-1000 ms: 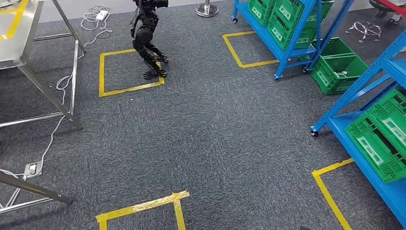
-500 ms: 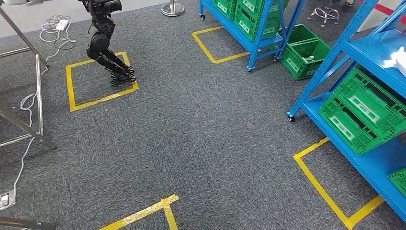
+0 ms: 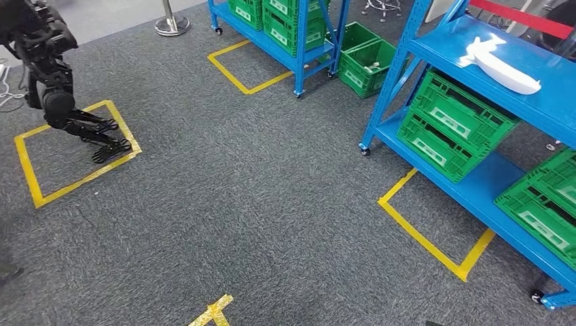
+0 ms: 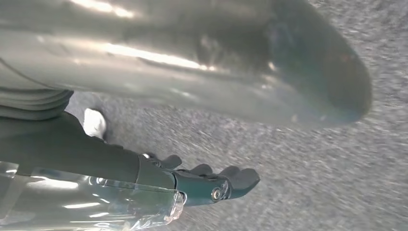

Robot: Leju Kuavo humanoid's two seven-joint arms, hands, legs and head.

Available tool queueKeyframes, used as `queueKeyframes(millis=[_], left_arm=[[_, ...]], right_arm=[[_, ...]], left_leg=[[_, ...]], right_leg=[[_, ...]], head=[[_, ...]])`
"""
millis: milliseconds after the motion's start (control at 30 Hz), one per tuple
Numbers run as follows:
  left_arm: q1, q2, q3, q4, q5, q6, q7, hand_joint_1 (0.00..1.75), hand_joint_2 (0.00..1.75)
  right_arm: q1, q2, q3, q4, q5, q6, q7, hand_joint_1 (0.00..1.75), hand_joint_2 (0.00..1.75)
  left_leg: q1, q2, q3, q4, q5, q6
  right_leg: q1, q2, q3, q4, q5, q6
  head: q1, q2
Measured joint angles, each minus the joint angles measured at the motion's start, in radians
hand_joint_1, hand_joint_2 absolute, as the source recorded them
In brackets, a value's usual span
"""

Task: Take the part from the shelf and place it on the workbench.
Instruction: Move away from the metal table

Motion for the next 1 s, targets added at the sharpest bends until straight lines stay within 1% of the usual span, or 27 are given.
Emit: queueKeyframes(millis=[33, 67, 100, 133, 167, 200, 233, 267, 300, 333, 367, 433, 500, 533, 600, 633, 667, 700, 733, 767, 800, 833, 867, 900, 933, 967, 1000], left_arm=[[0.0, 0.0, 0.0, 0.0, 0.0, 0.0, 0.0, 0.0, 0.0], [0.0, 0.0, 0.0, 0.0, 0.0, 0.0, 0.0, 0.0, 0.0], [0.0, 0.0, 0.0, 0.0, 0.0, 0.0, 0.0, 0.0, 0.0], [0.001, 0.0, 0.0, 0.0, 0.0, 0.0, 0.0, 0.0, 0.0], [0.003, 0.0, 0.0, 0.0, 0.0, 0.0, 0.0, 0.0, 0.0], [0.004, 0.0, 0.0, 0.001, 0.0, 0.0, 0.0, 0.0, 0.0], [0.004, 0.0, 0.0, 0.001, 0.0, 0.0, 0.0, 0.0, 0.0], [0.004, 0.001, 0.0, 0.001, 0.0, 0.0, 0.0, 0.0, 0.0], [0.003, 0.0, 0.0, 0.001, 0.0, 0.0, 0.0, 0.0, 0.0], [0.003, 0.0, 0.0, 0.001, 0.0, 0.0, -0.001, 0.0, 0.0], [0.002, -0.001, 0.0, 0.001, 0.0, 0.0, -0.001, 0.0, 0.0], [0.0, -0.001, 0.0, 0.0, -0.001, 0.0, -0.003, 0.0, 0.0], [-0.001, -0.002, 0.0, 0.0, -0.001, 0.0, -0.005, 0.0, 0.0], [-0.001, -0.002, 0.0, 0.0, -0.001, 0.0, -0.006, 0.0, 0.0], [-0.003, -0.002, 0.0, -0.001, -0.001, 0.0, -0.008, 0.0, 0.0], [-0.004, -0.002, 0.0, -0.001, -0.001, 0.0, -0.008, 0.0, 0.0], [-0.003, -0.002, 0.0, -0.001, -0.001, 0.0, -0.008, 0.0, 0.0], [-0.003, -0.002, 0.0, -0.001, -0.001, 0.0, -0.008, 0.0, 0.0], [-0.001, -0.002, 0.0, -0.001, 0.0, 0.0, -0.007, 0.0, 0.0], [0.0, -0.002, 0.0, 0.0, 0.0, 0.0, -0.007, 0.0, 0.0], [0.001, -0.002, 0.0, 0.0, 0.0, 0.0, -0.006, 0.0, 0.0], [0.001, -0.002, 0.0, 0.0, 0.0, 0.0, -0.006, 0.0, 0.0], [0.001, -0.002, 0.0, 0.0, 0.0, 0.0, -0.006, 0.0, 0.0], [0.001, -0.001, 0.0, 0.0, 0.0, 0.0, -0.006, 0.0, 0.0], [0.001, -0.001, 0.0, 0.0, 0.0, 0.0, -0.006, 0.0, 0.0], [0.001, 0.0, -0.001, 0.0, 0.0, 0.0, -0.006, 0.0, 0.0], [0.001, 0.0, -0.001, 0.0, 0.0, 0.0, -0.005, 0.0, 0.0]], right_arm=[[0.001, 0.001, 0.0, 0.0, 0.0, 0.0, 0.0, 0.0, 0.0], [0.001, 0.001, 0.0, 0.001, 0.0, 0.0, 0.0, 0.0, 0.0], [-0.001, 0.002, 0.0, 0.001, 0.0, 0.0, 0.0, 0.0, 0.0], [-0.003, 0.002, 0.0, 0.001, 0.0, 0.0, 0.0, 0.0, 0.0], [-0.005, 0.002, 0.0, 0.001, 0.0, 0.0, 0.0, 0.0, 0.0], [-0.006, 0.002, 0.0, 0.001, 0.001, 0.0, 0.0, 0.0, 0.0], [-0.003, 0.002, -0.001, 0.001, 0.001, 0.0, 0.0, 0.0, 0.0], [0.001, 0.002, -0.001, 0.001, 0.001, 0.0, 0.0, 0.0, 0.0], [0.005, 0.002, -0.002, 0.001, 0.001, 0.0, 0.0, 0.0, 0.0], [0.007, 0.001, -0.004, 0.001, 0.001, 0.0, -0.001, 0.0, 0.0], [0.008, 0.0, -0.005, 0.0, 0.002, 0.0, -0.001, 0.0, 0.0], [0.005, -0.002, -0.008, 0.0, 0.005, 0.0, -0.003, 0.0, 0.0], [0.005, -0.003, -0.008, 0.0, 0.007, 0.0, -0.004, 0.0, 0.0], [0.006, -0.004, -0.009, 0.0, 0.008, 0.0, -0.005, 0.0, 0.0], [0.005, -0.004, -0.009, 0.0, 0.009, 0.0, -0.006, 0.0, 0.0], [0.003, -0.004, -0.009, 0.0, 0.01, 0.0, -0.006, 0.0, 0.0], [0.001, -0.005, -0.01, 0.0, 0.01, 0.0, -0.006, 0.0, 0.0], [-0.001, -0.005, -0.01, 0.0, 0.011, 0.0, -0.006, 0.0, 0.0], [-0.001, -0.005, -0.01, 0.0, 0.011, 0.0, -0.006, 0.0, 0.0], [0.0, -0.005, -0.01, 0.0, 0.011, 0.0, -0.006, 0.0, 0.0], [0.001, -0.006, -0.01, 0.0, 0.011, 0.0, -0.006, 0.0, 0.0], [0.002, -0.006, -0.01, 0.0, 0.011, 0.0, -0.006, 0.0, 0.0], [0.002, -0.005, -0.01, 0.0, 0.012, 0.0, -0.006, 0.0, 0.0], [0.001, -0.005, -0.01, 0.0, 0.012, 0.0, -0.006, 0.0, 0.0], [0.0, -0.004, -0.01, 0.0, 0.013, 0.0, -0.006, 0.0, 0.0], [-0.001, -0.004, -0.01, 0.0, 0.014, 0.0, -0.006, 0.0, 0.0], [-0.001, -0.004, -0.01, 0.0, 0.014, 0.0, -0.006, 0.0, 0.0]], left_leg=[[0.0, 0.016, 0.005, -0.006, 0.0, 0.005], [0.001, 0.035, 0.011, -0.011, 0.0, 0.009], [0.001, 0.055, 0.017, -0.017, -0.001, 0.014], [-0.001, 0.077, 0.023, -0.019, -0.004, 0.018], [-0.002, 0.098, 0.027, -0.02, -0.008, 0.02], [-0.003, 0.118, 0.03, -0.02, -0.013, 0.021], [-0.004, 0.136, 0.034, -0.02, -0.018, 0.02], [-0.004, 0.151, 0.039, -0.019, -0.023, 0.018], [-0.003, 0.163, 0.045, -0.02, -0.027, 0.016], [-0.003, 0.172, 0.052, -0.02, -0.032, 0.013], [-0.005, 0.181, 0.057, -0.02, -0.037, 0.008], [-0.009, 0.194, 0.065, -0.021, -0.045, -0.001], [-0.011, 0.208, 0.073, -0.024, -0.049, -0.011], [-0.009, 0.204, 0.078, -0.025, -0.054, -0.016], [-0.006, 0.151, 0.069, 0.014, -0.084, -0.024], [-0.004, 0.118, 0.045, 0.066, -0.113, -0.026], [-0.004, 0.096, 0.009, 0.136, -0.143, -0.027], [-0.004, 0.091, -0.03, 0.204, -0.167, -0.027], [-0.004, 0.09, -0.063, 0.252, -0.174, -0.027], [-0.004, 0.091, -0.08, 0.263, -0.159, -0.025], [-0.004, 0.088, -0.078, 0.236, -0.124, -0.023], [-0.004, 0.075, -0.061, 0.177, -0.075, -0.019], [-0.003, 0.05, -0.038, 0.115, -0.037, -0.013], [-0.002, 0.028, -0.016, 0.059, -0.012, -0.009], [-0.002, 0.012, 0.0, 0.021, -0.003, -0.006], [-0.003, 0.007, 0.007, 0.008, -0.009, -0.003], [-0.004, 0.017, 0.013, -0.002, -0.012, -0.001]], right_leg=[[0.0, -0.005, -0.002, 0.002, -0.002, 0.006], [0.001, -0.026, -0.009, 0.017, -0.013, 0.011], [0.002, -0.057, -0.025, 0.05, -0.032, 0.015], [0.003, -0.094, -0.054, 0.106, -0.06, 0.02], [0.002, -0.117, -0.09, 0.172, -0.089, 0.025], [0.0, -0.129, -0.124, 0.232, -0.109, 0.029], [-0.002, -0.135, -0.146, 0.269, -0.113, 0.031], [-0.002, -0.14, -0.148, 0.266, -0.096, 0.032], [-0.003, -0.146, -0.132, 0.228, -0.063, 0.031], [-0.002, -0.159, -0.099, 0.16, -0.022, 0.028], [0.003, -0.18, -0.066, 0.094, 0.005, 0.024], [0.012, -0.21, -0.026, 0.014, 0.024, 0.011], [0.017, -0.205, -0.022, 0.005, 0.016, -0.003], [0.015, -0.197, -0.019, 0.001, 0.016, -0.008], [0.009, -0.179, -0.01, -0.007, 0.018, -0.02], [0.007, -0.17, -0.006, -0.01, 0.019, -0.025], [0.008, -0.159, -0.005, -0.01, 0.018, -0.029], [0.009, -0.147, -0.004, -0.01, 0.017, -0.032], [0.011, -0.134, -0.003, -0.009, 0.015, -0.035], [0.012, -0.12, 0.0, -0.008, 0.013, -0.035], [0.013, -0.106, 0.004, -0.007, 0.01, -0.034], [0.013, -0.092, 0.008, -0.006, 0.007, -0.032], [0.013, -0.079, 0.012, -0.004, 0.003, -0.029], [0.012, -0.066, 0.013, -0.001, -0.001, -0.025], [0.01, -0.055, 0.011, 0.001, -0.003, -0.019], [0.007, -0.044, 0.008, 0.002, -0.004, -0.013], [0.005, -0.032, 0.004, 0.001, -0.003, -0.006]], head=[[0.001, 0.0], [0.006, 0.0], [0.012, 0.0], [0.02, 0.0], [0.026, 0.0], [0.029, 0.0], [0.031, 0.0], [0.034, 0.0], [0.037, 0.0], [0.042, 0.0], [0.046, 0.0], [0.049, 0.0], [0.048, 0.0], [0.048, 0.0], [0.043, 0.0], [0.037, 0.0], [0.028, 0.0], [0.021, 0.0], [0.015, 0.0], [0.011, 0.0], [0.008, 0.0], [0.005, 0.0], [0.002, 0.0], [0.0, 0.0], [-0.002, 0.0], [-0.003, 0.0], [-0.003, 0.0]])
